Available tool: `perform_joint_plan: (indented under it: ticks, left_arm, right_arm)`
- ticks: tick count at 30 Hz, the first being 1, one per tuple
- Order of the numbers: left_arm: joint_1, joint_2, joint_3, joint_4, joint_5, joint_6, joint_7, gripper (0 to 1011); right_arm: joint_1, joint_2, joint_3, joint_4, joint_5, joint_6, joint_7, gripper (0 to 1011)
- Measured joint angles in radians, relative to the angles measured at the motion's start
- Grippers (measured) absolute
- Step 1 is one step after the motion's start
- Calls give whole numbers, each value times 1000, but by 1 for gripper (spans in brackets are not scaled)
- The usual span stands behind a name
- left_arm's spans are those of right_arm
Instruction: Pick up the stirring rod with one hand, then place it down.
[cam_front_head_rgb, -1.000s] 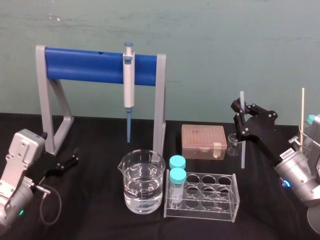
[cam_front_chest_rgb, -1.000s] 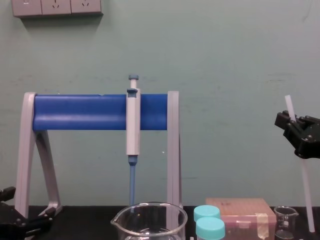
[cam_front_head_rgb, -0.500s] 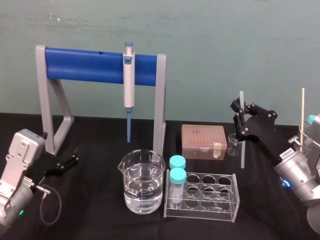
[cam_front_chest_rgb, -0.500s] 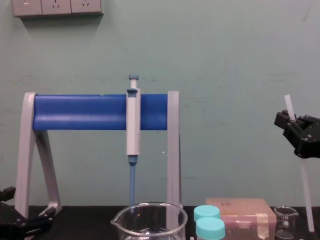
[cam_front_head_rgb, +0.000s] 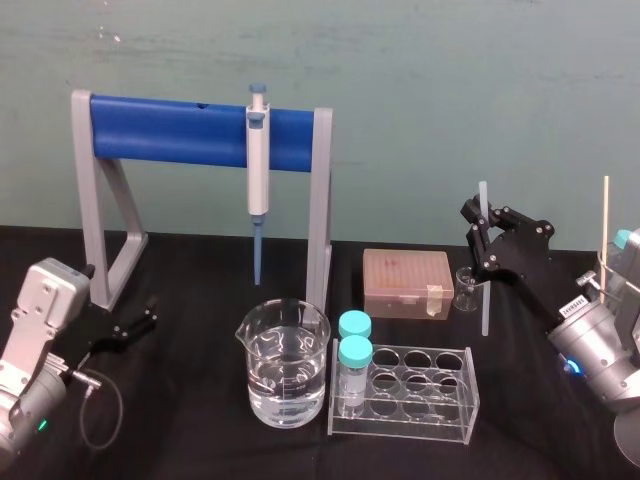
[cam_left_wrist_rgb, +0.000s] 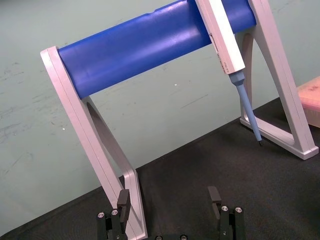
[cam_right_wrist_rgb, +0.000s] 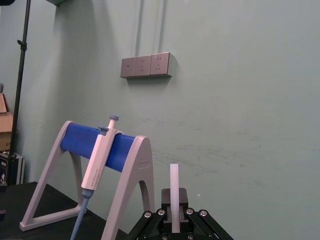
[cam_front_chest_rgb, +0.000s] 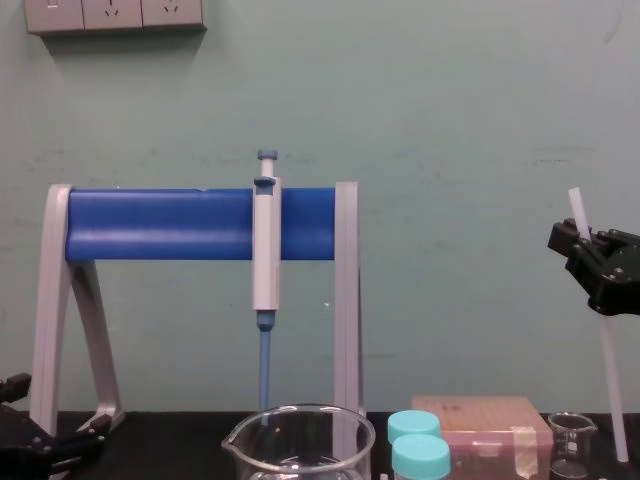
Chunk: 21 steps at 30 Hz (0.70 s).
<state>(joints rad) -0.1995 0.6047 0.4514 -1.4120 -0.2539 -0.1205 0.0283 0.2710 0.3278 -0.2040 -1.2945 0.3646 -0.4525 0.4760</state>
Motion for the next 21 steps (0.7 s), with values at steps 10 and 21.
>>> perform_joint_plan:
  ticks: [10,21]
  left_arm:
    - [0,0,0,0,0,0,0,1001]
    - [0,0,0,0,0,0,0,1000]
  right_arm:
    - [0,0,0,0,1,0,1,70]
    - [0,0,0,0,1,0,1,70]
